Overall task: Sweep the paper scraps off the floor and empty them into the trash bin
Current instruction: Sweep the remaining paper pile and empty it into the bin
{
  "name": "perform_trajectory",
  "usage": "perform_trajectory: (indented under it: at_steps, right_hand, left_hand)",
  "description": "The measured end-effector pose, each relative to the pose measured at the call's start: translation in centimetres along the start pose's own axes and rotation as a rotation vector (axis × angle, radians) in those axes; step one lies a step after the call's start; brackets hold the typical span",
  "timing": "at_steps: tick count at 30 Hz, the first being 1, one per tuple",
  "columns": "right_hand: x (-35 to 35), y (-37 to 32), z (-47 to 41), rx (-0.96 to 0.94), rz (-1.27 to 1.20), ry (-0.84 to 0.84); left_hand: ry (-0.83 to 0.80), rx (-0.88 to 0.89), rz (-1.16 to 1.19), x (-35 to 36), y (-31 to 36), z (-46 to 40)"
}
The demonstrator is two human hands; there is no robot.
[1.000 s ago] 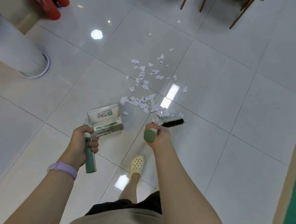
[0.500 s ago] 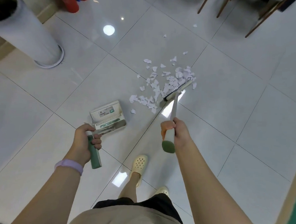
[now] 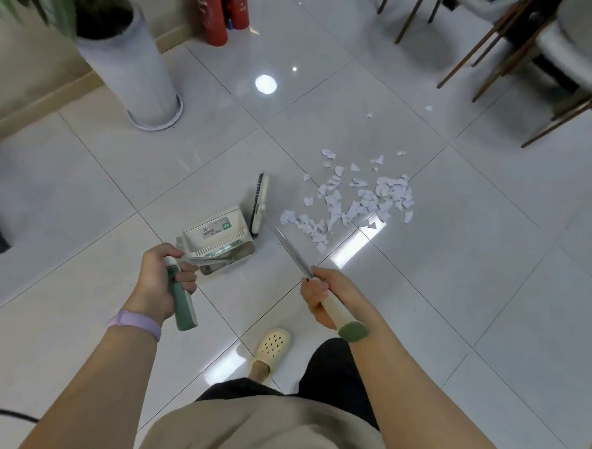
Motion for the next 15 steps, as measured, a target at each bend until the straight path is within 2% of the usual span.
perform_trajectory:
  at_steps: [7, 15]
  right_hand:
    - [-4.1, -5.4, -1.0, 0.146, 0.018, 0.093]
    - [-10.1, -20.2, 8.9, 0.207, 0.366, 0.276]
  left_hand:
    - [0.103, 0.051, 0.027, 1.7, -0.7, 0.1]
    - [0.167, 0.114, 0.081, 11.4, -2.9, -3.4]
Point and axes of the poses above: each hand's wrist, its own z-axis away from the middle knuckle, its own x-axis out of the palm, y = z × x, the point moved 2 cm from there along -z, towards the middle knuckle, and after that the axes turned 15 degrees about -y, right-handed, at the moved point
